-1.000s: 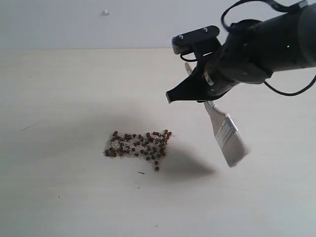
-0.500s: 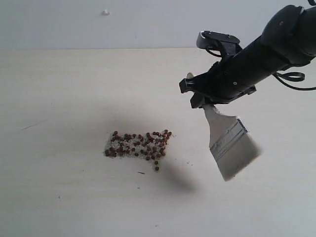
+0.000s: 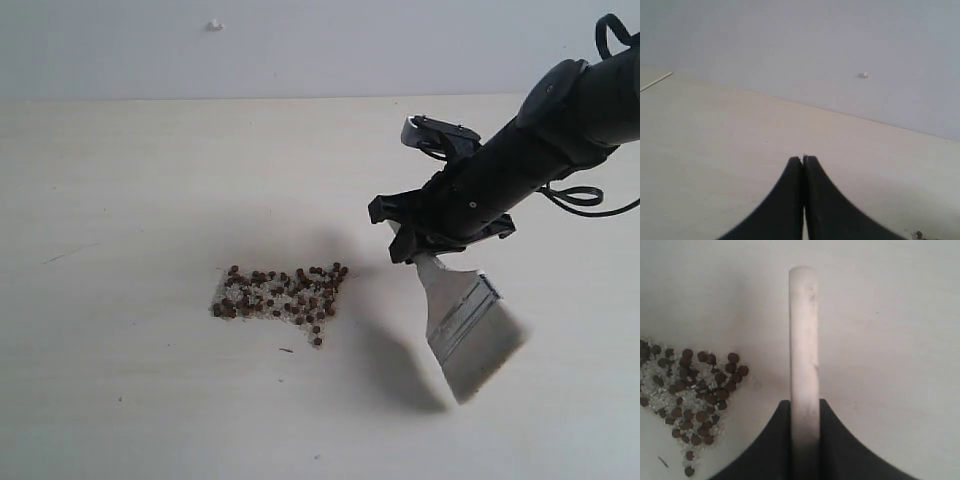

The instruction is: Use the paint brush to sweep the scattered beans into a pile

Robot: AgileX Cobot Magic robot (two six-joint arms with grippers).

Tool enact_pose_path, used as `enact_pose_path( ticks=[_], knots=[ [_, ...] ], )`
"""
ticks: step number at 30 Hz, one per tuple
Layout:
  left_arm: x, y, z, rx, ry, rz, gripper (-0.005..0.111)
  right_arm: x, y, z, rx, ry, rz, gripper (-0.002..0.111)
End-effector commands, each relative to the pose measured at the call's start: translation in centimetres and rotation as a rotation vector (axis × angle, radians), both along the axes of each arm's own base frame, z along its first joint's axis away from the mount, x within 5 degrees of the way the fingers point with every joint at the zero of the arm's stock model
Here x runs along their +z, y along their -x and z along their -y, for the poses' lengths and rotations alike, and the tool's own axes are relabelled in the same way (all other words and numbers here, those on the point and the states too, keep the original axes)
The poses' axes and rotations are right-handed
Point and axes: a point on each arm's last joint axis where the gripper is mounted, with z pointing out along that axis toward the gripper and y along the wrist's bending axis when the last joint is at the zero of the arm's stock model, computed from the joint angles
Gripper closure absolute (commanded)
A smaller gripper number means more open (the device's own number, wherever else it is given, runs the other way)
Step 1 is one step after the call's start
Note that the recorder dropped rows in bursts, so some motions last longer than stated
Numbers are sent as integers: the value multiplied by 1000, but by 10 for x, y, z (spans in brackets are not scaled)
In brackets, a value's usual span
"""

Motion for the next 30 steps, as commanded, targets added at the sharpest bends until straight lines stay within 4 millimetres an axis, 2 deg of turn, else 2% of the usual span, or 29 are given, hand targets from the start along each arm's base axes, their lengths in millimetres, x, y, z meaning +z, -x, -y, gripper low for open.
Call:
enact_pose_path(
  ticks=[1,4,5,7,9,10,11,12,14,15,16,20,22,26,30],
  knots=[
    [-1,0,0,-7,2,5,107,1,-8,4,-42,21,70,99],
    [-1,0,0,-7,2,5,107,1,-12,6,-47,49,116,75],
    [-1,0,0,-7,2,5,107,2,-14,8,-47,65,143,63],
    [-1,0,0,-7,2,5,107,9,-17,11,-46,100,208,49],
    [-1,0,0,-7,2,5,107,24,-20,16,-78,135,279,43],
    [-1,0,0,-7,2,5,107,34,-20,18,-98,144,313,44],
    [-1,0,0,-7,2,5,107,51,-20,22,-140,153,362,47],
    [-1,0,0,-7,2,5,107,73,-15,27,-192,151,419,59],
    [-1,0,0,-7,2,5,107,87,-5,32,-203,157,482,79],
    [-1,0,0,-7,2,5,107,100,4,36,-211,145,536,95],
    [-1,0,0,-7,2,5,107,104,14,39,-221,137,554,107],
    [-1,0,0,-7,2,5,107,130,66,56,-270,85,706,108],
    [-1,0,0,-7,2,5,107,135,98,65,-268,75,722,108],
    [-1,0,0,-7,2,5,107,138,152,76,-212,83,613,108],
    [-1,0,0,-7,2,5,107,152,188,84,-161,85,580,108]
  ],
)
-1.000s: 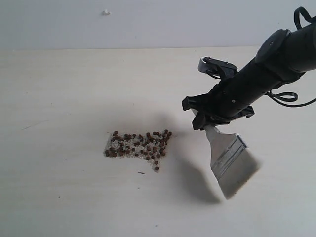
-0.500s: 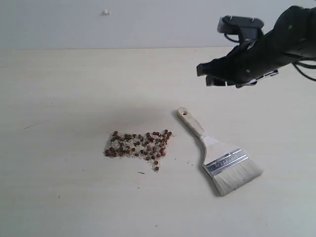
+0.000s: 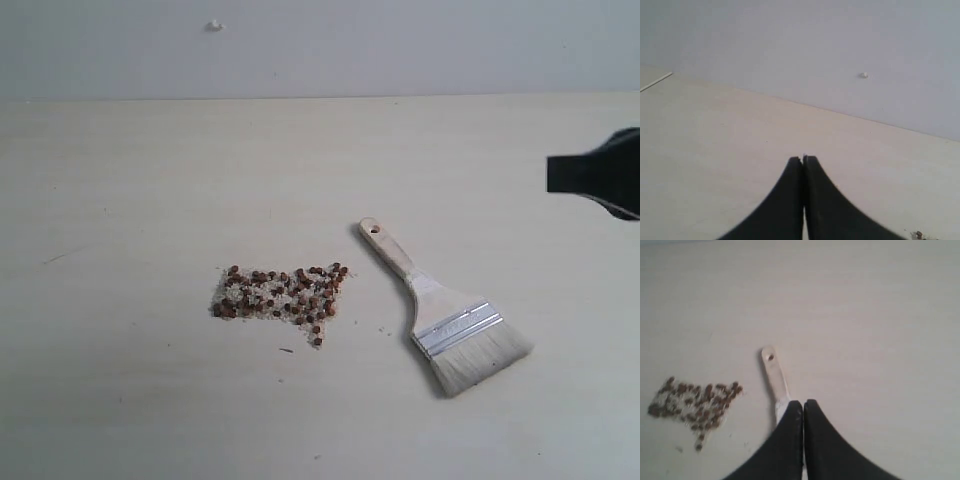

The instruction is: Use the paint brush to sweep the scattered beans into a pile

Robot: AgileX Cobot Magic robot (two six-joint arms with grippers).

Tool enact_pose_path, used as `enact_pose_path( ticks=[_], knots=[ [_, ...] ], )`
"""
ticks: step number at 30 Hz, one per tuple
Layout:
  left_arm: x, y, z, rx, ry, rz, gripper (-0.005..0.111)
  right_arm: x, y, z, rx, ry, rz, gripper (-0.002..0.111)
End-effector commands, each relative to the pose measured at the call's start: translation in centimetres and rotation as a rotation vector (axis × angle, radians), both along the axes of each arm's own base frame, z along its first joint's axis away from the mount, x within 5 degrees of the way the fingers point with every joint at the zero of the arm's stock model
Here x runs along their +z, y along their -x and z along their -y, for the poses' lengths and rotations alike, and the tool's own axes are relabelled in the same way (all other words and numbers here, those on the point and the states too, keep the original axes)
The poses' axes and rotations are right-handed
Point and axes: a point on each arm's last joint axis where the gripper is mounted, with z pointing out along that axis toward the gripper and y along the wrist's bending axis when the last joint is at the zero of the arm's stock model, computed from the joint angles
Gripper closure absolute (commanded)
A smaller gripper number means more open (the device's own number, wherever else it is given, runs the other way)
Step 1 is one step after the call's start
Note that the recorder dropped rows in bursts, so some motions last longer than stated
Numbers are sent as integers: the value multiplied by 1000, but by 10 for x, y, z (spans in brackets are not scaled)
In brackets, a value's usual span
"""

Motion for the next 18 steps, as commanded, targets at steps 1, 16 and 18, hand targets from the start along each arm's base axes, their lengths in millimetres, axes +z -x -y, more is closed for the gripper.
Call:
enact_pose_path(
  ticks=[1,16,18],
  knots=[
    [-1,0,0,-7,2,5,107,16,37,10,36,19,11,108],
    [-1,0,0,-7,2,5,107,47,105,51,-211,-11,557,108],
    [-1,0,0,-7,2,5,107,34,110,55,-255,-4,598,108]
  ],
)
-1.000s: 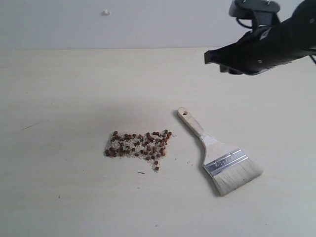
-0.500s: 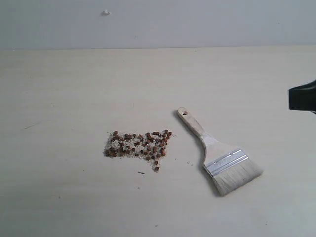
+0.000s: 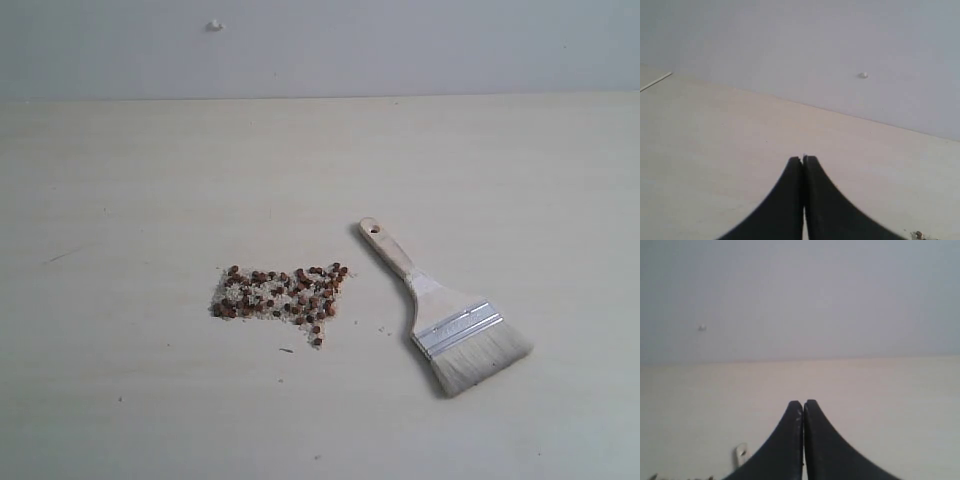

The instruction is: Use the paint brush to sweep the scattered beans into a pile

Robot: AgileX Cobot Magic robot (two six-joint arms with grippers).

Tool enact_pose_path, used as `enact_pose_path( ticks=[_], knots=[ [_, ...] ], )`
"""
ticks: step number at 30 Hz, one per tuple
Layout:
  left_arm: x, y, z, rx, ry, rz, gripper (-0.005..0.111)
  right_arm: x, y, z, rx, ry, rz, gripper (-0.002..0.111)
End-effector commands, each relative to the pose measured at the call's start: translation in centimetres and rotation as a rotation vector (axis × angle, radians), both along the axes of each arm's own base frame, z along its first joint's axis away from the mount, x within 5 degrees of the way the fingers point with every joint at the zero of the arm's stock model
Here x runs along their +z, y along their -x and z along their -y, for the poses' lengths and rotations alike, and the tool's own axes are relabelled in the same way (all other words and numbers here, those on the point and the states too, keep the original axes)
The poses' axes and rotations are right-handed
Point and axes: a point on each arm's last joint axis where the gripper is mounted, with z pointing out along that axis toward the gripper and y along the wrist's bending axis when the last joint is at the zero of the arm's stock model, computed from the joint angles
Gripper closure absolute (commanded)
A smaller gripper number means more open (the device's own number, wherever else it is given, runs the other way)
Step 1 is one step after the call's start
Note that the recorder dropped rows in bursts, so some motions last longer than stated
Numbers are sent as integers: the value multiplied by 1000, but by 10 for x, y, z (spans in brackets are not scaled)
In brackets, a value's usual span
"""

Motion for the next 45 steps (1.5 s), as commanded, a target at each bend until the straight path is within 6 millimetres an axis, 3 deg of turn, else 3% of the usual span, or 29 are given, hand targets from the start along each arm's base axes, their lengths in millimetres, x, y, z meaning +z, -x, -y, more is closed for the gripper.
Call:
enact_pose_path(
  ticks=[1,9,11,13,23,45],
  knots=[
    [-1,0,0,-7,2,5,107,-29,12,9,-111,-8,108,108],
    [-1,0,0,-7,2,5,107,-107,12,17,-214,48,173,108],
    [-1,0,0,-7,2,5,107,-111,12,18,-230,46,204,108],
    [-1,0,0,-7,2,5,107,-120,13,17,-221,65,104,108],
    [-1,0,0,-7,2,5,107,-130,20,16,-208,120,25,108],
    [-1,0,0,-7,2,2,107,-130,20,16,-208,117,23,108]
  ],
)
